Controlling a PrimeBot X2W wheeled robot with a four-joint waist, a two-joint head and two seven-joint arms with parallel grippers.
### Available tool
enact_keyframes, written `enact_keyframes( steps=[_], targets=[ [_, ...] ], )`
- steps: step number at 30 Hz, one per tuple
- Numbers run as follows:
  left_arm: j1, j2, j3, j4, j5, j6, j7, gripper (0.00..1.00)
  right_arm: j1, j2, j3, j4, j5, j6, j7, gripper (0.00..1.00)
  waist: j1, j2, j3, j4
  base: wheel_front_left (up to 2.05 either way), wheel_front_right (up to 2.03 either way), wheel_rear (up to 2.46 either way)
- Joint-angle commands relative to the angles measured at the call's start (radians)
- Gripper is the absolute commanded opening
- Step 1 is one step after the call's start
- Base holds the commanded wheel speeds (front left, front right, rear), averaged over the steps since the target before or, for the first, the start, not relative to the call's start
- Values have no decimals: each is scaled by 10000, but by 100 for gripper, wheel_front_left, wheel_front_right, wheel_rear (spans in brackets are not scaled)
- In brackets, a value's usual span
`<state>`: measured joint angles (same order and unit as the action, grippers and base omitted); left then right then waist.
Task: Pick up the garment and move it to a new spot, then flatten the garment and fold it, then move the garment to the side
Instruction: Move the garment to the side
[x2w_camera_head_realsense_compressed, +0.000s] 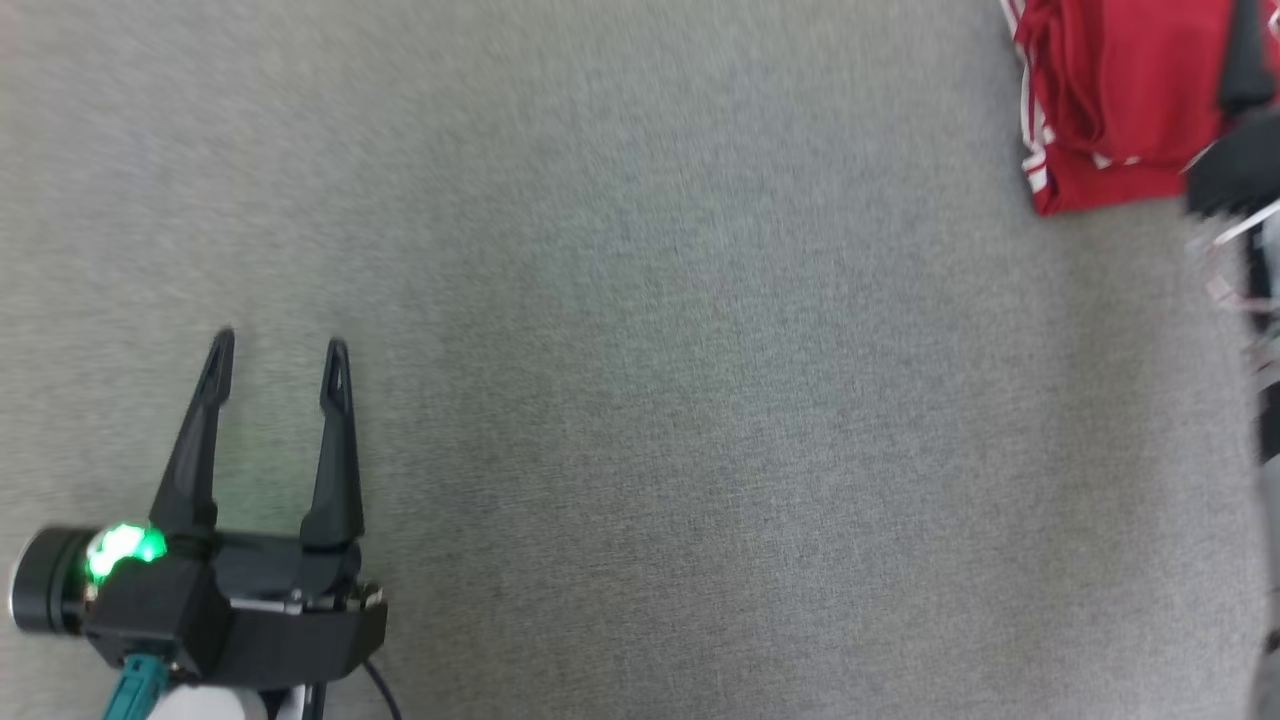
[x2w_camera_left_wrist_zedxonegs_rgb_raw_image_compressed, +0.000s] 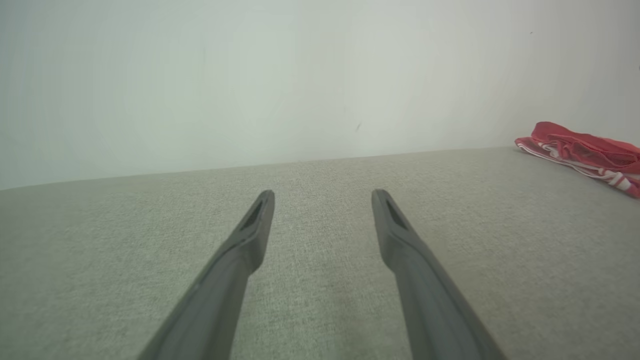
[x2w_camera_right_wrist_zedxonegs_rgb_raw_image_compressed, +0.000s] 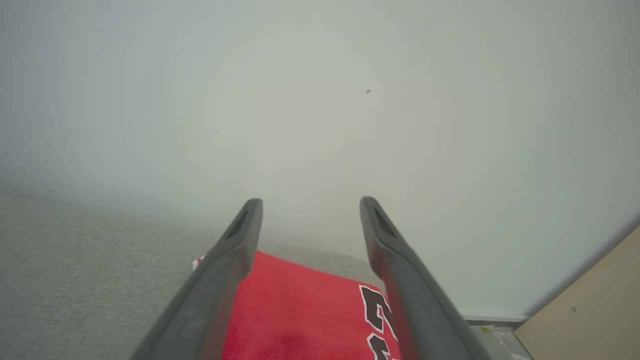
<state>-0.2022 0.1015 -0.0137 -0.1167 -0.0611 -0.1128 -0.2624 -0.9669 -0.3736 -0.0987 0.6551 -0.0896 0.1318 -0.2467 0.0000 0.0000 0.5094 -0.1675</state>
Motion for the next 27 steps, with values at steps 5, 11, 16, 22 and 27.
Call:
enact_keyframes(
  steps=[5, 11, 16, 22, 27],
  targets=[
    [681, -243, 300, 419, -149, 94, -16, 100, 1270, 854, 18, -673, 121, -27, -139, 100, 0, 0, -1530, 645, 0, 0, 0],
    [1145, -419, 470, 689, -231, 189, -18, 100, 2360, 1451, 97, -1012, 392, -27, -178, 100, 0, 0, -2304, 1002, 0, 0, 0],
    [1385, -474, 447, 911, -276, 259, -18, 100, 3128, 1637, 89, -1250, 685, -27, -179, 100, 0, 0, -2746, 1290, 0, 0, 0],
    [1670, -515, 432, 1182, -389, 324, -18, 100, 4467, 1956, 336, -2098, 1140, -27, -182, 100, 0, 0, -3185, 1507, 0, 0, 0],
    [1861, -514, 373, 1404, -618, 417, -17, 100, 6037, 2429, 529, -3250, 1291, -27, -184, 100, 0, 0, -3548, 1600, 0, 0, 0]
  ],
)
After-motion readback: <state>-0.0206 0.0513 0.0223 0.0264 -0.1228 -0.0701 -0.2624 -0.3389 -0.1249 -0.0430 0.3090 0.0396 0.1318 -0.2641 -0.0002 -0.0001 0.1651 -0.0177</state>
